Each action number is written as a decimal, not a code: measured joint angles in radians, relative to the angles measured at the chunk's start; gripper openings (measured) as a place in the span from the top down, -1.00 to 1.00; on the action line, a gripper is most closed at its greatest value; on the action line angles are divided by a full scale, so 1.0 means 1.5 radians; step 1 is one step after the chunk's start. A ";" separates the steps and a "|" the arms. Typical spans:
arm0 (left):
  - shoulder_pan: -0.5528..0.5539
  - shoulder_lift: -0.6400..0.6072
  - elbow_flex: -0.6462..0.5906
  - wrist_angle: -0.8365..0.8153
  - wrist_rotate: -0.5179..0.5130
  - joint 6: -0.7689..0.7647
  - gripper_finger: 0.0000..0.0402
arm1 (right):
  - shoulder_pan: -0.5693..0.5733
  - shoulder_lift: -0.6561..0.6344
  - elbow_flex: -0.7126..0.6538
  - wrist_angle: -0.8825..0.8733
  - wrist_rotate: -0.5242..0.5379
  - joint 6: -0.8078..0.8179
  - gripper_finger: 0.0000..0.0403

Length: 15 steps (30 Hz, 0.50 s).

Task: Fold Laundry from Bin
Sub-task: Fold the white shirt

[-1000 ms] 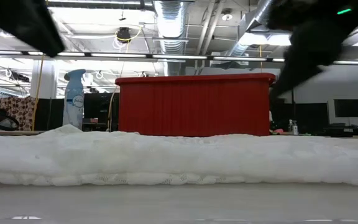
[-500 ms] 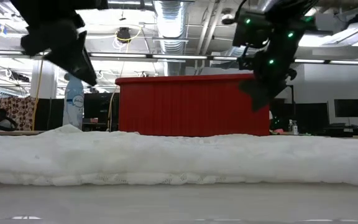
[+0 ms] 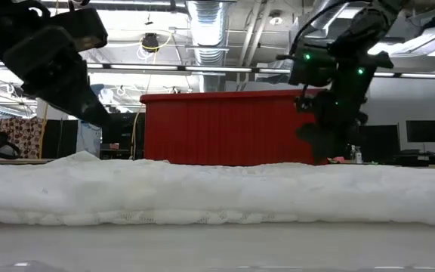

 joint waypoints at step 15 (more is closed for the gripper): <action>0.000 0.000 0.000 0.027 -0.015 0.024 0.31 | 0.234 0.145 0.090 0.101 -0.079 0.013 -0.01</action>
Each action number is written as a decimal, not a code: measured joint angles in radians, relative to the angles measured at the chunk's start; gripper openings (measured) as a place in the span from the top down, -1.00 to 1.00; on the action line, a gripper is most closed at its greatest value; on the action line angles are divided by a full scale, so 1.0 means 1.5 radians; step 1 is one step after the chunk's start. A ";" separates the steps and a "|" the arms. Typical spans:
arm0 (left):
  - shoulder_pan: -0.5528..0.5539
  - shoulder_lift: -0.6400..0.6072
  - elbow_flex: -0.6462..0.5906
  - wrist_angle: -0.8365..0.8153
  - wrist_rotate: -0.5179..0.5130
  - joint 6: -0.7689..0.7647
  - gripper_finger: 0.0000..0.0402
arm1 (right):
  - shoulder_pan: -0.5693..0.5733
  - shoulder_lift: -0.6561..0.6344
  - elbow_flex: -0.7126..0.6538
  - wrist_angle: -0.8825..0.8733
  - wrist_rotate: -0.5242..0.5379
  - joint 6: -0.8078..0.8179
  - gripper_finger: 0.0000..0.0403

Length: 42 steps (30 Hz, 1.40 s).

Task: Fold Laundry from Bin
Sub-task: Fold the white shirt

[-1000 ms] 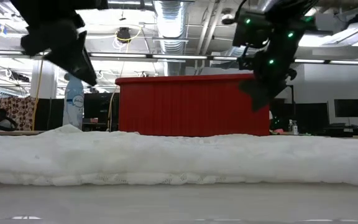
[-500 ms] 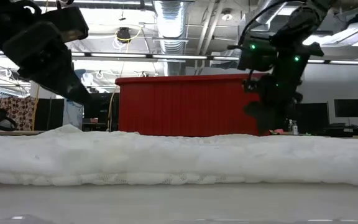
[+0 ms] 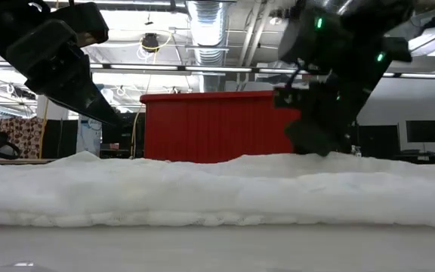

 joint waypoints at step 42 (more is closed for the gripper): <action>0.017 0.001 0.000 -0.021 -0.013 0.004 0.31 | -0.294 -0.172 -0.148 0.045 -0.066 -0.112 -0.02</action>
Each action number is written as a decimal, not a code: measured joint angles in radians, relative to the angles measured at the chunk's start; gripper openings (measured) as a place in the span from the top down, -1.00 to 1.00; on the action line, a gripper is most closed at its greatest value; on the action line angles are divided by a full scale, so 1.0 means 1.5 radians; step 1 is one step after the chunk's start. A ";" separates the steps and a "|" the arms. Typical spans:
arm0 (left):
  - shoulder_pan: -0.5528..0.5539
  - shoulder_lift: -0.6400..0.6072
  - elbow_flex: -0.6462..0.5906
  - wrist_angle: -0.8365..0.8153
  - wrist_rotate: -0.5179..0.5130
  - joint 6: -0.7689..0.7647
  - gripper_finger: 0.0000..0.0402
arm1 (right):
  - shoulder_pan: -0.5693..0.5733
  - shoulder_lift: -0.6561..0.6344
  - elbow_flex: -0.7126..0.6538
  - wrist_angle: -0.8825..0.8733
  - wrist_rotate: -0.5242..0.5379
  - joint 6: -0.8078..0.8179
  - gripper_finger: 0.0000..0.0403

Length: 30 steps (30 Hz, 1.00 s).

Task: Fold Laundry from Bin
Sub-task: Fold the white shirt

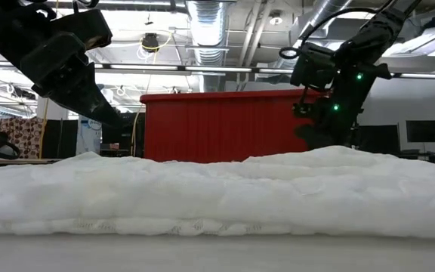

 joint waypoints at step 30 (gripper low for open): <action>0.000 0.005 -0.048 0.047 0.006 -0.082 0.31 | 0.013 0.001 0.160 -0.307 0.047 0.020 0.93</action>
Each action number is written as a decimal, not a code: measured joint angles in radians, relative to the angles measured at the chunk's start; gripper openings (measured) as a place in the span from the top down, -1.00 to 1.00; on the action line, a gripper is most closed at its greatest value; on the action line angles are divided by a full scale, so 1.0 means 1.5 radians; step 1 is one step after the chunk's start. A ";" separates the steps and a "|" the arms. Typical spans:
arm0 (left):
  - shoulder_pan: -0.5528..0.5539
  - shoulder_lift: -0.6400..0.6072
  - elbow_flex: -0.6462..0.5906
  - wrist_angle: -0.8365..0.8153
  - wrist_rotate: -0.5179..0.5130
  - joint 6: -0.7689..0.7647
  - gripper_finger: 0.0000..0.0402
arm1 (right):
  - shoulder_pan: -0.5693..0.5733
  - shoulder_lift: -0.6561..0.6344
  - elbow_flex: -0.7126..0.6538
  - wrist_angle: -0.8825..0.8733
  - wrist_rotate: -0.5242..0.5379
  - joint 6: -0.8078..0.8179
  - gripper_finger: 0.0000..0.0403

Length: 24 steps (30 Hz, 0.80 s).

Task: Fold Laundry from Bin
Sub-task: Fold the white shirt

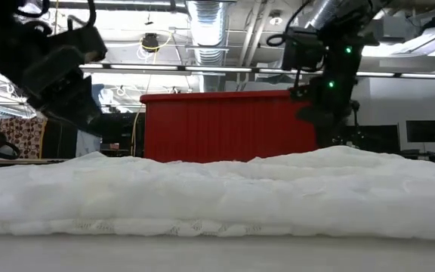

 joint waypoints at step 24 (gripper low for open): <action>-0.012 0.000 -0.040 0.023 0.063 -0.010 0.31 | 0.084 -0.003 -0.103 0.002 -0.206 0.012 -0.30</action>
